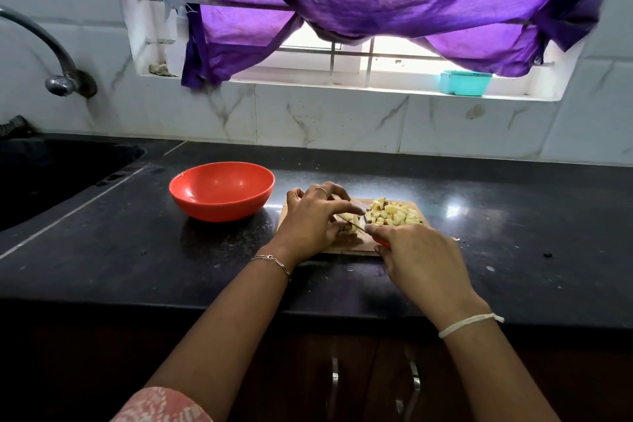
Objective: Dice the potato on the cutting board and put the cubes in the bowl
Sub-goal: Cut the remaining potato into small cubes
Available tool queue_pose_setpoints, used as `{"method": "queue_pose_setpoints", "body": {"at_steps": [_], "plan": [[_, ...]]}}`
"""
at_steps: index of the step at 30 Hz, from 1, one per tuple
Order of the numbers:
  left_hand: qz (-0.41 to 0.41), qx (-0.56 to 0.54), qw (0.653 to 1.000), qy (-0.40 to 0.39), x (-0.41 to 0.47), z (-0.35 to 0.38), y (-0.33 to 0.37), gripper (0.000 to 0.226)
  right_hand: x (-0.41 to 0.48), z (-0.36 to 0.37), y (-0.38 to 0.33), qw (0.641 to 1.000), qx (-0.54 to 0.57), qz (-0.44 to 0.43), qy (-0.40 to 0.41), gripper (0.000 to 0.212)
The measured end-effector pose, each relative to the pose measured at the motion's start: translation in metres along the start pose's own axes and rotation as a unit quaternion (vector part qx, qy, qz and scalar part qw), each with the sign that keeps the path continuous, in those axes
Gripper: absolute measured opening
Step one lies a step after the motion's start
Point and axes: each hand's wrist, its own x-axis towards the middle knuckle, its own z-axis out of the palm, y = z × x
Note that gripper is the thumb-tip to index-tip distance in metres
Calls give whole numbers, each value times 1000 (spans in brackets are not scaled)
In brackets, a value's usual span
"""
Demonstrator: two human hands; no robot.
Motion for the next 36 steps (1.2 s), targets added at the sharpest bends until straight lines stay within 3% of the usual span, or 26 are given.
{"method": "queue_pose_setpoints", "body": {"at_steps": [7,15,19,22,25,30,36], "plan": [[-30,9,999,-6,1,1,-3,19,1,-1,6,1000,-6,0,-19,44],[-94,34,995,-12,2,4,-8,29,-9,-18,28,997,8,43,-61,38],[-102,-18,995,-10,2,4,-8,44,-10,-10,32,994,34,67,-74,39],[-103,-79,991,-20,2,2,-7,54,-9,0,30,993,78,79,-45,39],[-100,-57,990,-79,2,4,-5,61,-6,13,25,992,100,81,-6,39],[-97,-44,991,-78,6,6,1,42,5,32,23,981,158,90,69,38],[-113,-54,988,-90,15,4,-5,36,4,48,28,980,171,89,54,35]]}}
